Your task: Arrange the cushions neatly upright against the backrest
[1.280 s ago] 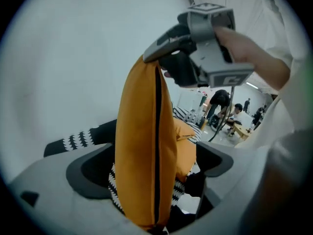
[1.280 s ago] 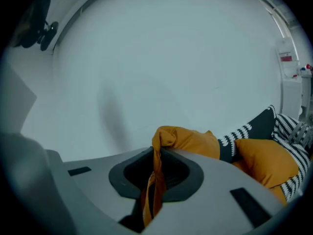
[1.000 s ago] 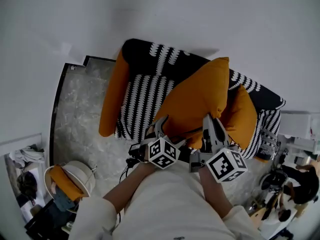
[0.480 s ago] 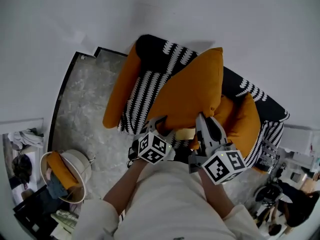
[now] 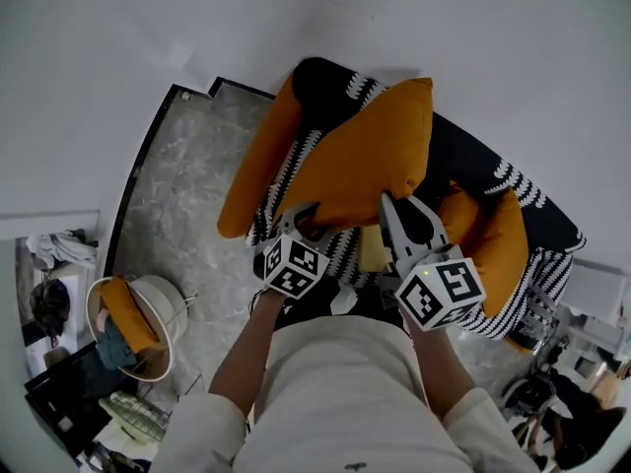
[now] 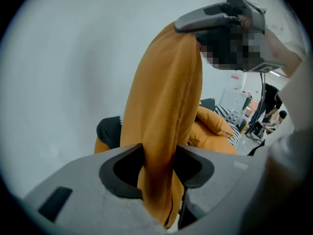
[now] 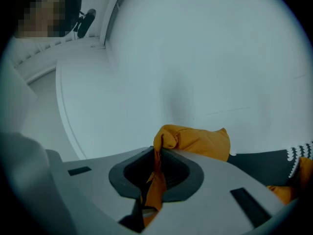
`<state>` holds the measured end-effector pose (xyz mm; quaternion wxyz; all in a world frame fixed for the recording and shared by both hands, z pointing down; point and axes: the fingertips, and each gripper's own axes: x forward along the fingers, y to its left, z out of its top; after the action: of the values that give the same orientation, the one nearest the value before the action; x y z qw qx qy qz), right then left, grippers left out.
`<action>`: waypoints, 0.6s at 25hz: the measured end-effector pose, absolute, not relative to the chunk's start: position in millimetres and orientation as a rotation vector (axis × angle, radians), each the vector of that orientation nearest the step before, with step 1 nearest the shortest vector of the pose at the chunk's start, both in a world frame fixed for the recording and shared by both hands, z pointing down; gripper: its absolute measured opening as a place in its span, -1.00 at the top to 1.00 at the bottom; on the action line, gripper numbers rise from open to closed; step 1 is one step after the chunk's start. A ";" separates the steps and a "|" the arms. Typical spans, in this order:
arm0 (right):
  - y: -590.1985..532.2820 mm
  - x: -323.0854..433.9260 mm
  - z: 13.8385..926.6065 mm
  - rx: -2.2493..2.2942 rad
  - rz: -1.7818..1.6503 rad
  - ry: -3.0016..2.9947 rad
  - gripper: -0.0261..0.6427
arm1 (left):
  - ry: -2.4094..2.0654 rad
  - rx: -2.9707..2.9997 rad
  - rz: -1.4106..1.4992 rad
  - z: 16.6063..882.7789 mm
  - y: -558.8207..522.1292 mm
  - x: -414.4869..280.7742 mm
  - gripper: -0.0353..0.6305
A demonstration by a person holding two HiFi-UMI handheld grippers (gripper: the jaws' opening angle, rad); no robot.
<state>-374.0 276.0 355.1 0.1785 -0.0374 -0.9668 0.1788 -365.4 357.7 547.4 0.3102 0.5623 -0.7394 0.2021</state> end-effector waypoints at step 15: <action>314.8 -407.8 441.7 -0.217 0.556 -2.509 0.80 | -1.709 1.424 0.470 594.3 439.5 -347.6 0.53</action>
<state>-407.8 314.8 441.7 0.2777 -0.0809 -0.9346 0.2071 -347.6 439.5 594.3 0.4205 0.5683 -0.6819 0.1875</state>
